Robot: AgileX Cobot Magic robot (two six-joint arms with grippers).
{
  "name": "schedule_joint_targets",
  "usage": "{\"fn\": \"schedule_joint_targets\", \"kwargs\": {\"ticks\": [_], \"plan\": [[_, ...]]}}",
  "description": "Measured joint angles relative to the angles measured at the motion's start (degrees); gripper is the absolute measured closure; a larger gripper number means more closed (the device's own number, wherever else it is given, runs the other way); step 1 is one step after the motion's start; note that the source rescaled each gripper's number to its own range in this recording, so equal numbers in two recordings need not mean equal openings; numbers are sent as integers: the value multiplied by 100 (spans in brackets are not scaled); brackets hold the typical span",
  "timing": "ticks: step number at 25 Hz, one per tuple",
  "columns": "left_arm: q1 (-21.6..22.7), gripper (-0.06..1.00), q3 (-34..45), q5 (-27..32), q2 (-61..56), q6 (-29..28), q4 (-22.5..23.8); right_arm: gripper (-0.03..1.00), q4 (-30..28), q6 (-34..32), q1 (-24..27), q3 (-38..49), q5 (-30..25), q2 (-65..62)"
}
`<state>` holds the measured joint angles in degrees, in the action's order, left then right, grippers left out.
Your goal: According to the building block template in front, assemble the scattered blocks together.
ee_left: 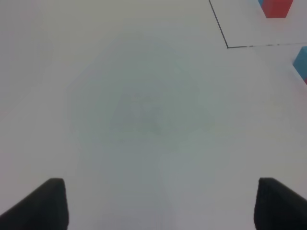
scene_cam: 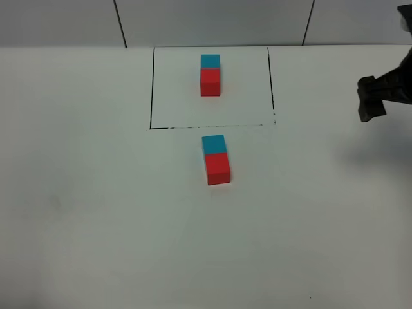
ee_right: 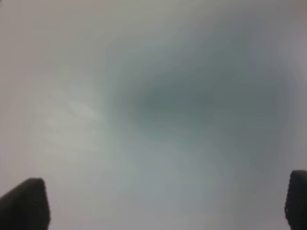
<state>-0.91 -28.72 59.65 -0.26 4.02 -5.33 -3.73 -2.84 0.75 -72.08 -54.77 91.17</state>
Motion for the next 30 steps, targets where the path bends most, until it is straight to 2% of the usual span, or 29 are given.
{"fn": "schedule_joint_targets", "kwargs": {"ticks": [9, 15, 25, 30], "plan": [[0, 8, 0, 0, 0, 0, 0, -3, -58, -60, 5, 1806, 161, -2535], [0, 8, 0, 0, 0, 0, 0, -3, -58, -199, 5, 2751, -189, -4147], [0, 8, 0, 0, 0, 0, 0, -3, 316, -99, -12, 3838, -735, -6457], [0, 8, 0, 0, 0, 0, 0, -3, 332, -31, -415, 4220, -772, -7133]]}}
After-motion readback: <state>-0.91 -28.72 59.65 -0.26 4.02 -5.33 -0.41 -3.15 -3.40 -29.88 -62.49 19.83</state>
